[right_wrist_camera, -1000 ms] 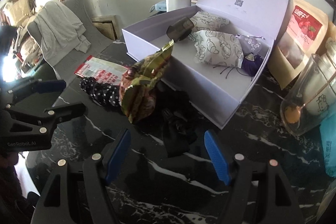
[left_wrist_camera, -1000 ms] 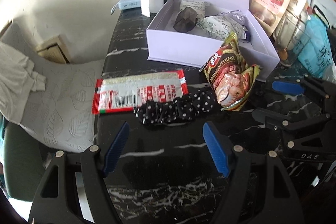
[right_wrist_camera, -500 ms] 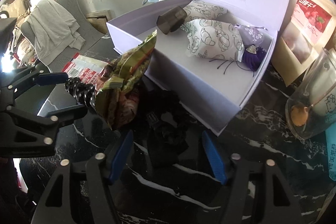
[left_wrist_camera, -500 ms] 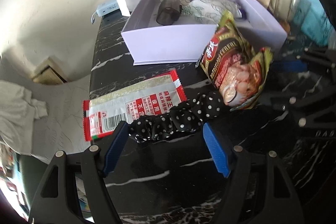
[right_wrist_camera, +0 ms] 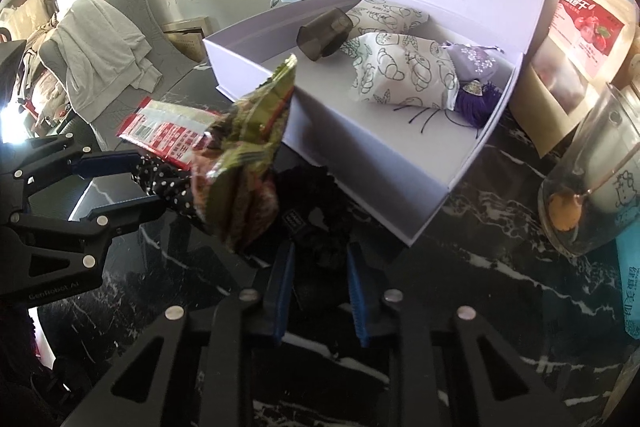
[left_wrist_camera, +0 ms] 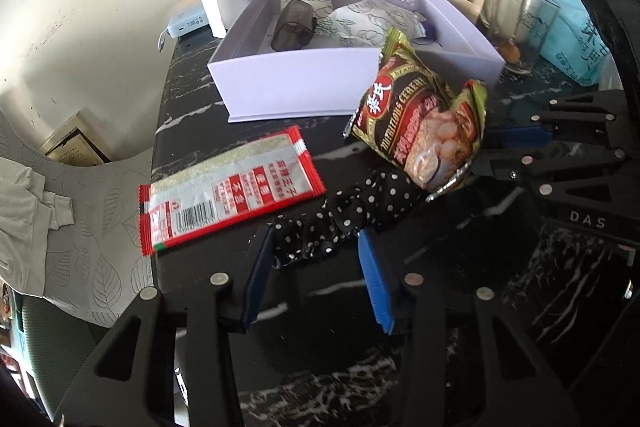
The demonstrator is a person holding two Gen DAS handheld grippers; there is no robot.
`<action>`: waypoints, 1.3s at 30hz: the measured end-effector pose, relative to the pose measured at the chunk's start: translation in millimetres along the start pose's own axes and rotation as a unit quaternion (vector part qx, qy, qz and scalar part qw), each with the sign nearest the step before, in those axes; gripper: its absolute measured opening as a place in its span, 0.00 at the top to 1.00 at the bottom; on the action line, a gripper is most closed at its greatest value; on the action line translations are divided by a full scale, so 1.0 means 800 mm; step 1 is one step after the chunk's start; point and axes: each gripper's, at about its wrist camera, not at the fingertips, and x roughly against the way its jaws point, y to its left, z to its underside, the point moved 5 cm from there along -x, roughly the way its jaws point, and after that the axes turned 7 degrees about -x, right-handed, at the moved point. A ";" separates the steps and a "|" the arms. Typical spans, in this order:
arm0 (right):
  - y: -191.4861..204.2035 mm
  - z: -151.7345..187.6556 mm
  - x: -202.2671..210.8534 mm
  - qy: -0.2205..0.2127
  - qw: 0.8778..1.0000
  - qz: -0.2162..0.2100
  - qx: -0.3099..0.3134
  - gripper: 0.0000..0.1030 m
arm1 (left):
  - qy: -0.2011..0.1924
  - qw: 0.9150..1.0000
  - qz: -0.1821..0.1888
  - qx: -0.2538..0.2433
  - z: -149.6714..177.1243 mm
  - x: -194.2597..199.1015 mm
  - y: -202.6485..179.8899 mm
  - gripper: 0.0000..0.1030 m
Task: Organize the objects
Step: 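Grasp the black polka-dot scrunchie with the left tool while the right tool grasps the snack bag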
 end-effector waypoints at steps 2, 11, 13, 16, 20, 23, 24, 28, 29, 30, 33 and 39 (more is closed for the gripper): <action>0.000 0.005 0.003 0.000 1.000 0.001 0.001 0.77 | 0.003 1.000 0.002 0.000 0.005 0.003 -0.006 0.61; -0.015 0.035 0.023 -0.001 1.000 0.003 -0.007 0.77 | 0.021 0.999 0.041 0.021 0.033 0.015 -0.042 0.61; -0.018 0.042 0.027 -0.001 1.000 0.003 -0.007 0.77 | 0.022 0.998 0.045 0.022 0.039 0.017 -0.051 0.61; -0.022 0.052 0.034 0.000 1.000 0.003 -0.005 0.77 | 0.017 0.998 0.056 0.019 0.044 0.025 -0.064 0.61; -0.029 0.064 0.043 -0.001 1.000 0.001 -0.006 0.77 | -0.010 0.999 0.047 0.010 0.042 0.044 -0.073 0.61; -0.033 0.073 0.050 -0.003 1.000 0.003 -0.008 0.77 | -0.023 0.999 0.025 0.007 0.035 0.051 -0.069 0.61; -0.034 0.075 0.052 -0.003 1.000 0.003 -0.007 0.77 | -0.026 0.999 0.020 0.008 0.033 0.053 -0.067 0.60; -0.038 0.081 0.057 -0.006 1.000 0.001 -0.004 0.75 | -0.035 0.999 0.007 0.016 0.021 0.053 -0.054 0.52; -0.040 0.081 0.057 -0.007 1.000 -0.001 -0.005 0.74 | -0.035 0.999 0.003 0.014 0.018 0.051 -0.051 0.46; -0.041 0.080 0.056 -0.008 1.000 -0.001 -0.006 0.70 | -0.035 0.999 -0.001 0.012 0.015 0.048 -0.045 0.41; -0.043 0.076 0.053 -0.013 1.000 -0.004 -0.010 0.65 | -0.022 1.000 -0.006 0.010 0.003 0.031 -0.038 0.39; -0.039 0.065 0.047 -0.019 1.000 -0.014 -0.007 0.57 | -0.003 1.000 0.014 0.008 -0.010 0.001 -0.041 0.39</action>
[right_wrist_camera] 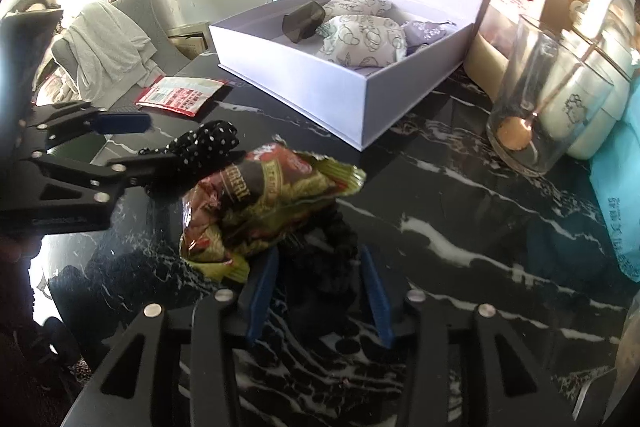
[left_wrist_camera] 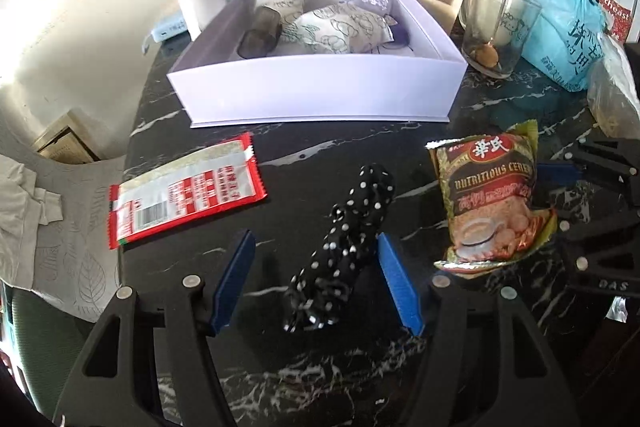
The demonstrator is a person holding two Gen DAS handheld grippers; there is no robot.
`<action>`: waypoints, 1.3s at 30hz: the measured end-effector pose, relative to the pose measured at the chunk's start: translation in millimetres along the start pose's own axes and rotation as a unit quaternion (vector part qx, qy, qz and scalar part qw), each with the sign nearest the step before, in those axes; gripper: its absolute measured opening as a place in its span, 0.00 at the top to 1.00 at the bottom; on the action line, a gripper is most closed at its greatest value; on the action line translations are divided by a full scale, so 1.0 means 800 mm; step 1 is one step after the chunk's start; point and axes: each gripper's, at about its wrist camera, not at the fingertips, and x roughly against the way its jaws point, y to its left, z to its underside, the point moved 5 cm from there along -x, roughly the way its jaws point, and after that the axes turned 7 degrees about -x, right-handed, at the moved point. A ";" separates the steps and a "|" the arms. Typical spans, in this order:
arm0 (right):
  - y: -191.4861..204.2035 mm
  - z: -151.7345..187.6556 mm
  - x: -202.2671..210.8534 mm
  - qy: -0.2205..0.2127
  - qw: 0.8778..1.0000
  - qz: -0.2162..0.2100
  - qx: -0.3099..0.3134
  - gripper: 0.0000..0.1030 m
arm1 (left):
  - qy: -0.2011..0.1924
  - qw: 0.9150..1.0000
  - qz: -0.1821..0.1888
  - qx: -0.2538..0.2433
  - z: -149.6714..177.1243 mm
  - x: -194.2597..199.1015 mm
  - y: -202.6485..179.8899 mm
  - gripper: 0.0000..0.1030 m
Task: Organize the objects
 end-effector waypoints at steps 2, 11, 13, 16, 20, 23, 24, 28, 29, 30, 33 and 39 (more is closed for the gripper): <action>0.005 -0.004 0.001 -0.007 1.000 -0.001 0.012 0.52 | 0.004 1.000 0.002 -0.008 -0.003 -0.006 -0.004 0.39; 0.033 -0.030 -0.002 -0.038 0.997 0.007 0.062 0.33 | 0.016 0.998 0.023 0.047 -0.001 -0.024 0.010 0.38; 0.027 -0.030 -0.007 -0.029 0.998 0.007 0.056 0.33 | 0.016 0.999 0.014 0.040 -0.001 -0.024 0.009 0.37; 0.012 -0.026 -0.012 -0.016 0.999 0.006 0.035 0.33 | 0.014 0.999 0.017 0.038 -0.001 -0.022 0.007 0.43; -0.004 -0.017 -0.016 -0.004 1.000 0.014 0.014 0.33 | 0.014 0.999 0.022 0.032 0.000 -0.018 0.001 0.63; -0.009 -0.010 -0.015 -0.003 1.000 0.018 0.007 0.33 | 0.015 0.999 0.027 0.026 0.001 -0.014 -0.006 0.81; -0.009 -0.008 -0.014 -0.005 1.000 0.020 0.009 0.35 | 0.015 0.999 0.028 0.026 0.001 -0.013 -0.008 0.84; -0.007 -0.002 -0.007 -0.007 1.000 0.022 0.019 0.61 | 0.015 0.999 0.034 0.030 0.004 -0.010 -0.013 0.86; -0.007 -0.001 -0.006 -0.007 1.000 0.022 0.022 0.63 | 0.016 0.999 0.036 0.031 0.006 -0.009 -0.014 0.86; -0.008 0.000 -0.005 -0.007 1.000 0.021 0.021 0.69 | 0.017 0.999 0.036 0.030 0.007 -0.008 -0.016 0.86; -0.013 0.003 -0.001 -0.007 1.000 0.022 0.008 0.80 | 0.023 0.999 0.033 0.031 0.012 -0.005 -0.020 0.86; -0.014 0.012 0.006 -0.003 1.000 0.016 -0.003 0.85 | 0.029 0.998 0.025 0.047 0.023 0.003 -0.021 0.86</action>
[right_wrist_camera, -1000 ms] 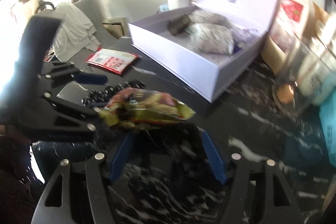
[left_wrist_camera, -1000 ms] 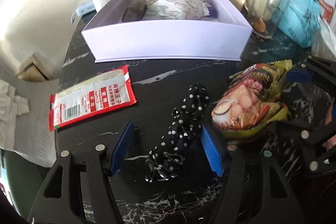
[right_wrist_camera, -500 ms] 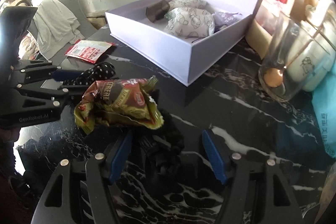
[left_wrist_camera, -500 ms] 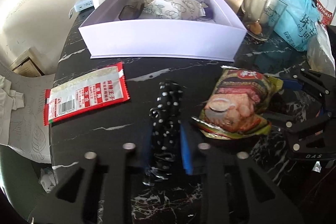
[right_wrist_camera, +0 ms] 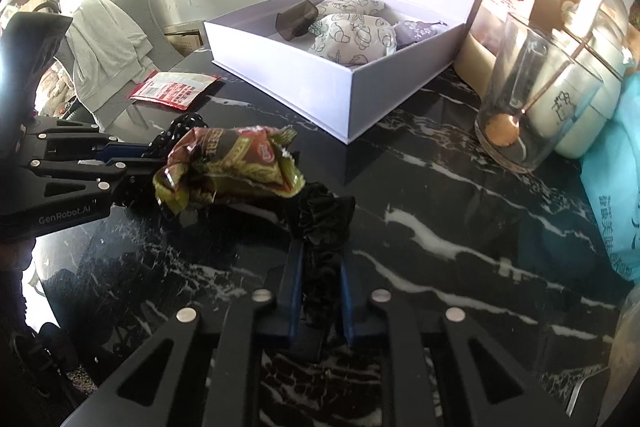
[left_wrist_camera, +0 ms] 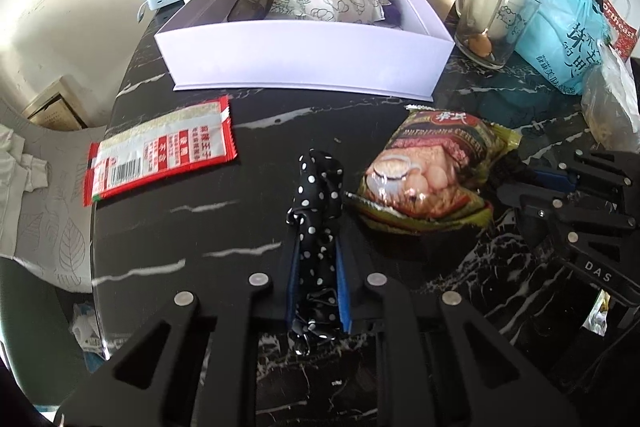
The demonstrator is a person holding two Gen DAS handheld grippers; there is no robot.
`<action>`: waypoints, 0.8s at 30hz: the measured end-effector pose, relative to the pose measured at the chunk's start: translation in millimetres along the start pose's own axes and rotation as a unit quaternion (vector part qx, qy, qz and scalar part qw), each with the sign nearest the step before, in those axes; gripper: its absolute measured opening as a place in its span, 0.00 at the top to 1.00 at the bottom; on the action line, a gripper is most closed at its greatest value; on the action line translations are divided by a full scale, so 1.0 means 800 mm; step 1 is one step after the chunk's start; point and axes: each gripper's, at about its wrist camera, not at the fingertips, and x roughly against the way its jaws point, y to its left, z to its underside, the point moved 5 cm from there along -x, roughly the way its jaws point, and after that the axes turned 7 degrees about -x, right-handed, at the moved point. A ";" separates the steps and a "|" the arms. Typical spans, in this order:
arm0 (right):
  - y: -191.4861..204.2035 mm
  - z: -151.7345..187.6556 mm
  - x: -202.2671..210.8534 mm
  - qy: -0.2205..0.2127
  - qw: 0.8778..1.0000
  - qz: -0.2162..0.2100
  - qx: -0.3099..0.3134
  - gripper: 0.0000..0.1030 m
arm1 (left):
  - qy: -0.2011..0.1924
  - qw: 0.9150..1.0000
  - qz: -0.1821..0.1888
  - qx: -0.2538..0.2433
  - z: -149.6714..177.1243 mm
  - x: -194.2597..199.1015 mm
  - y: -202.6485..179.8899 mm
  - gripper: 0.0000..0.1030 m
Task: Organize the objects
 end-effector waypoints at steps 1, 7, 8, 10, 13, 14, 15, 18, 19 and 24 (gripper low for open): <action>-0.001 0.002 0.002 0.000 1.000 -0.004 -0.004 0.85 | 0.000 1.000 -0.001 0.004 0.002 0.001 0.000 0.86; -0.004 0.011 0.015 -0.005 1.000 -0.019 -0.022 0.86 | -0.010 1.000 -0.008 0.009 0.013 0.022 -0.006 0.86; -0.004 0.012 0.019 -0.009 1.000 -0.021 -0.022 0.86 | -0.013 1.000 -0.007 0.010 0.014 0.025 -0.007 0.86; -0.002 0.013 0.026 -0.015 0.999 -0.023 -0.020 0.86 | -0.016 1.000 -0.008 0.009 0.015 0.031 -0.010 0.86; 0.001 0.016 0.037 -0.022 0.999 -0.022 -0.014 0.86 | -0.020 1.000 -0.010 0.008 0.017 0.041 -0.015 0.86; 0.002 0.017 0.041 -0.024 0.999 -0.022 -0.012 0.86 | -0.021 1.000 -0.011 0.007 0.018 0.044 -0.017 0.86; 0.003 0.017 0.044 -0.025 0.999 -0.022 -0.012 0.86 | -0.022 1.000 -0.011 0.005 0.019 0.047 -0.019 0.86; 0.003 0.018 0.054 -0.026 0.999 -0.023 -0.012 0.86 | -0.024 1.000 -0.013 0.002 0.019 0.057 -0.022 0.86; 0.003 0.018 0.058 -0.029 0.999 -0.021 -0.010 0.86 | -0.025 1.000 -0.014 0.002 0.017 0.060 -0.022 0.86; 0.004 0.011 0.080 -0.048 0.999 -0.017 -0.004 0.86 | -0.040 0.999 -0.019 0.000 0.006 0.081 -0.022 0.86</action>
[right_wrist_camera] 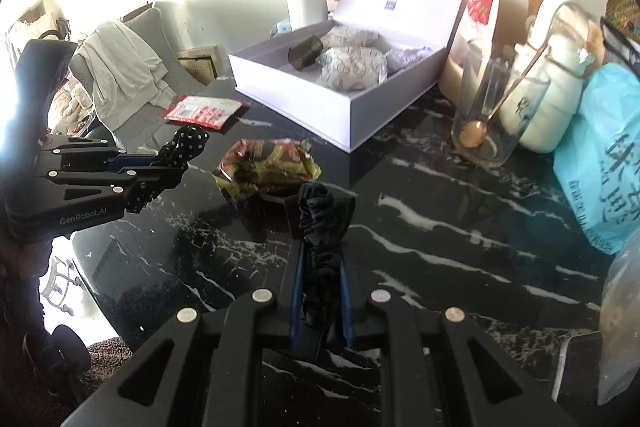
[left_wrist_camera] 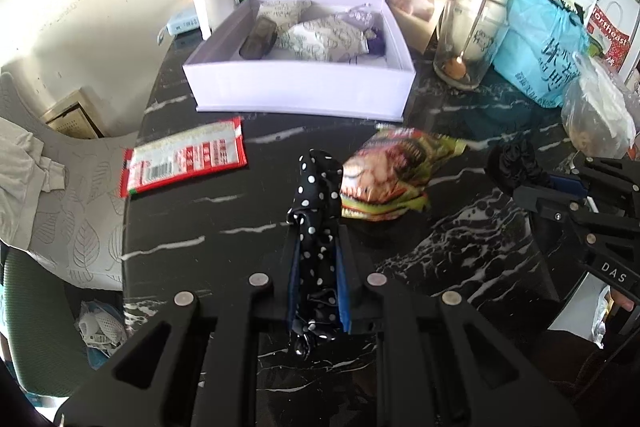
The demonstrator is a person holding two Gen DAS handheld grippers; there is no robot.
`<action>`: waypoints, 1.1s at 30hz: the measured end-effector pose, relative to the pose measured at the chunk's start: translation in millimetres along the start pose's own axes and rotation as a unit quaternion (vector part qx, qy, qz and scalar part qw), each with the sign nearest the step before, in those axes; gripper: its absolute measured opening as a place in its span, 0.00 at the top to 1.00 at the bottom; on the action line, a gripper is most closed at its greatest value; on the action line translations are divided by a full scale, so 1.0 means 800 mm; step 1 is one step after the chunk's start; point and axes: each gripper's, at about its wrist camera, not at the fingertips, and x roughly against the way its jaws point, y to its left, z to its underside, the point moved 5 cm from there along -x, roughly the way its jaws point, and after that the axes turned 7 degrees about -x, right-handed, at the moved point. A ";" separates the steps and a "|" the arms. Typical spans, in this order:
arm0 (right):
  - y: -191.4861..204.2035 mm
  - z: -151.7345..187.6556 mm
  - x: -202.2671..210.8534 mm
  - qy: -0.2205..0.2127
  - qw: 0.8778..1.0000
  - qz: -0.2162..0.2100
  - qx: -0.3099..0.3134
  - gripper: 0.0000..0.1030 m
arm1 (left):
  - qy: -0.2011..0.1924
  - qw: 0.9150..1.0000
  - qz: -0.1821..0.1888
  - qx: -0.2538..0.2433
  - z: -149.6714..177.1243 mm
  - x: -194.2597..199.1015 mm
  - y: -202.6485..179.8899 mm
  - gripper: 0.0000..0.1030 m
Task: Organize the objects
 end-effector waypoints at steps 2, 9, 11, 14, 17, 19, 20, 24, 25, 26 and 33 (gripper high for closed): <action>0.001 -0.005 0.006 -0.006 1.000 0.000 0.004 0.86 | -0.006 1.000 -0.002 -0.001 -0.006 0.009 0.000 0.86; 0.009 -0.023 0.029 -0.027 0.999 -0.009 0.019 0.86 | -0.024 1.000 -0.005 -0.009 -0.029 0.034 -0.003 0.86; 0.011 -0.029 0.035 -0.032 0.999 -0.016 0.021 0.86 | -0.026 1.000 -0.006 -0.013 -0.036 0.040 -0.004 0.86; 0.013 -0.037 0.039 -0.037 0.999 -0.021 0.026 0.86 | -0.028 1.000 0.005 -0.008 -0.046 0.046 -0.004 0.86; 0.012 -0.046 0.046 -0.044 0.998 -0.024 0.033 0.86 | -0.032 0.999 0.002 -0.010 -0.057 0.050 -0.005 0.86; 0.011 -0.053 0.050 -0.048 0.998 -0.028 0.037 0.86 | -0.035 0.999 0.008 -0.010 -0.065 0.052 -0.006 0.86; 0.009 -0.057 0.051 -0.050 0.998 -0.026 0.038 0.86 | -0.035 0.999 0.011 -0.009 -0.069 0.052 -0.006 0.86; 0.001 -0.070 0.053 -0.055 0.997 -0.020 0.040 0.86 | -0.035 0.999 0.010 -0.014 -0.082 0.048 -0.008 0.86; -0.002 -0.073 0.054 -0.056 0.997 -0.019 0.041 0.86 | -0.035 0.999 0.010 -0.015 -0.085 0.046 -0.008 0.86; -0.004 -0.077 0.053 -0.057 0.997 -0.018 0.043 0.86 | -0.035 0.999 0.012 -0.016 -0.089 0.044 -0.008 0.86; -0.016 -0.096 0.037 -0.052 0.998 -0.015 0.041 0.86 | -0.025 0.999 0.023 -0.018 -0.114 0.019 -0.006 0.86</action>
